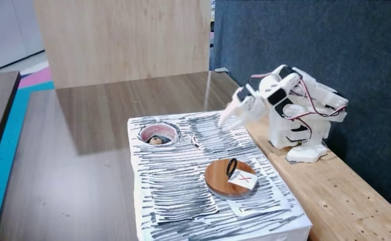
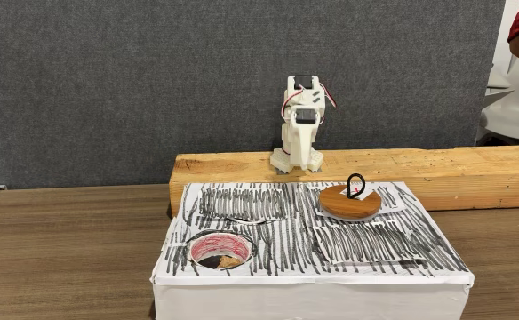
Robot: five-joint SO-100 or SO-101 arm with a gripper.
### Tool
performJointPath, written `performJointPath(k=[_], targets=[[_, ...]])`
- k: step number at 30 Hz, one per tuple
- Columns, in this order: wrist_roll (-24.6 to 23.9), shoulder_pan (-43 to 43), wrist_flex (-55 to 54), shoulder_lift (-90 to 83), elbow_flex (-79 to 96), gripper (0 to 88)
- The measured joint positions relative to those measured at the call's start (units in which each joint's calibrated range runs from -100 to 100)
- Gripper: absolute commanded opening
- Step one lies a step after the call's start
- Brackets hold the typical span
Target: Pick the brown debris from the hole.
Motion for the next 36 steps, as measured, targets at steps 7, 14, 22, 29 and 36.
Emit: performJointPath(k=[7,14,22,29,36], targets=[[0.0,0.0,0.0,9.08,-12.85,5.7],[-0.1,0.0,0.0,35.98,-41.35,5.7],[-0.1,3.89,0.0,71.46,-83.96,5.7],[-0.1,14.58,0.0,101.13,-111.82,5.7],[-0.1,17.88,0.0,115.51,-122.34,5.7]])
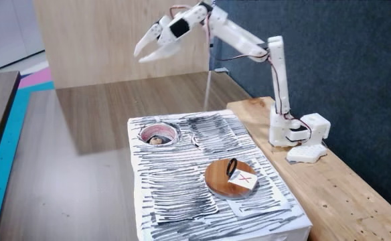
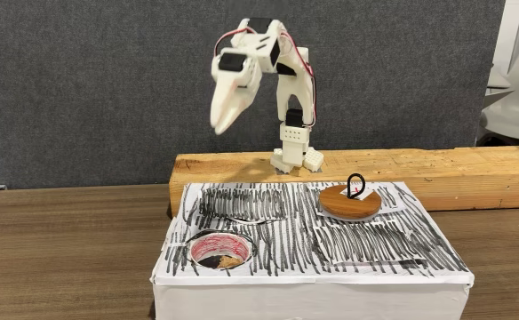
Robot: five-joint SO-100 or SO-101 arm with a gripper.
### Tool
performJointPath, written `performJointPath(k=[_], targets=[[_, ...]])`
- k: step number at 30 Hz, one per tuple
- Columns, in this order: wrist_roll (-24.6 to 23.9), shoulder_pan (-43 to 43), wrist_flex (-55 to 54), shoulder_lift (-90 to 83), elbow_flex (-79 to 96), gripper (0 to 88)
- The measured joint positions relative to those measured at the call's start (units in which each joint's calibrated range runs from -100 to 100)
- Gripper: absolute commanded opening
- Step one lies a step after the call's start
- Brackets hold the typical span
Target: Pick the brown debris from the hole.
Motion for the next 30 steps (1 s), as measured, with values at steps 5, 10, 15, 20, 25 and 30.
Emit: performJointPath(k=[5,10,15,20,25,30], targets=[[0.0,0.45,0.0,5.04,-0.36,5.7],[0.0,0.37,0.0,9.5,-0.36,5.7],[0.0,0.37,0.0,11.6,-0.36,5.7],[0.0,0.37,2.73,14.04,-0.36,5.7],[0.0,0.37,8.54,17.57,-0.99,5.8],[0.0,0.37,11.1,17.91,-1.26,5.8]])
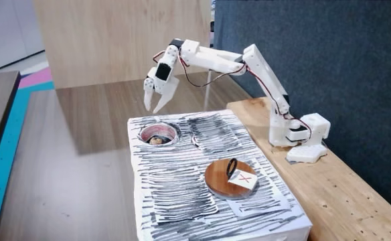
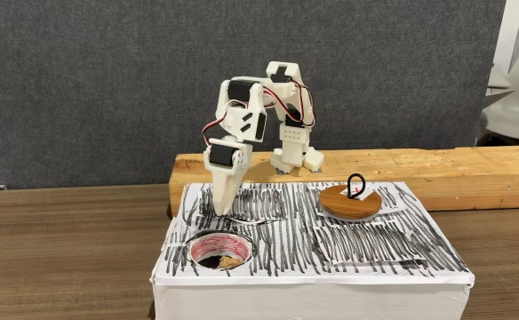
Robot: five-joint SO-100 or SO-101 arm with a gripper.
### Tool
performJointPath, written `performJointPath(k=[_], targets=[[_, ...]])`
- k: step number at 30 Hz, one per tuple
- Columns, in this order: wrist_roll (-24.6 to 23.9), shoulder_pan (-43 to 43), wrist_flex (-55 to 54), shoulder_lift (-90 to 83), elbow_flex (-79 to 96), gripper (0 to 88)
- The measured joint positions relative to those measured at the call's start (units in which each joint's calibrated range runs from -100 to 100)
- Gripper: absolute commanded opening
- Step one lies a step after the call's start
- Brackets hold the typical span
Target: Pick the brown debris from the hole.
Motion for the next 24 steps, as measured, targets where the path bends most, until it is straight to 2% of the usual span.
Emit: performJointPath(k=[17,24], targets=[[0.1,0.0,0.26,7.4,-0.18,6.4],[0.1,0.0,0.26,10.0,-0.36,17.9]])
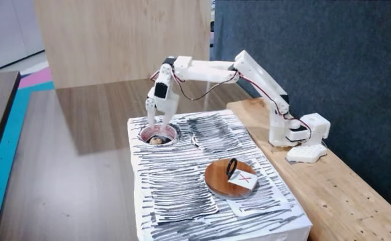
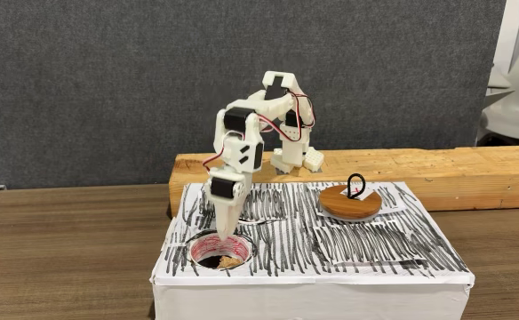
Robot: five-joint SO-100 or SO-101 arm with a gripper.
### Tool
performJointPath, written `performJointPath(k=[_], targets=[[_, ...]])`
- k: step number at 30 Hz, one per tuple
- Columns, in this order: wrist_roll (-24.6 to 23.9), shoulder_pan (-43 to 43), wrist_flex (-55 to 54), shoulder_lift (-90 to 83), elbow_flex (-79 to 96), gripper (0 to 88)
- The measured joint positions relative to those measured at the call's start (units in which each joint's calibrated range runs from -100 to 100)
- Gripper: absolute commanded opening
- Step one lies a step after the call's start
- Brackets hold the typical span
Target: Pick the brown debris from the hole.
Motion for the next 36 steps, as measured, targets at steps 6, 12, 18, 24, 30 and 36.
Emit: performJointPath(k=[6,12,18,24,30,36], targets=[[0.0,0.0,0.0,0.92,-0.18,19.8],[0.0,0.0,-0.09,2.35,-0.27,20.3],[0.0,-0.07,-0.17,7.15,-0.27,20.5],[0.0,-0.07,-0.26,7.48,-0.81,20.7],[0.0,-0.07,-0.26,7.57,-6.2,20.8],[-0.1,-1.35,-0.17,11.43,-9.8,25.0]])
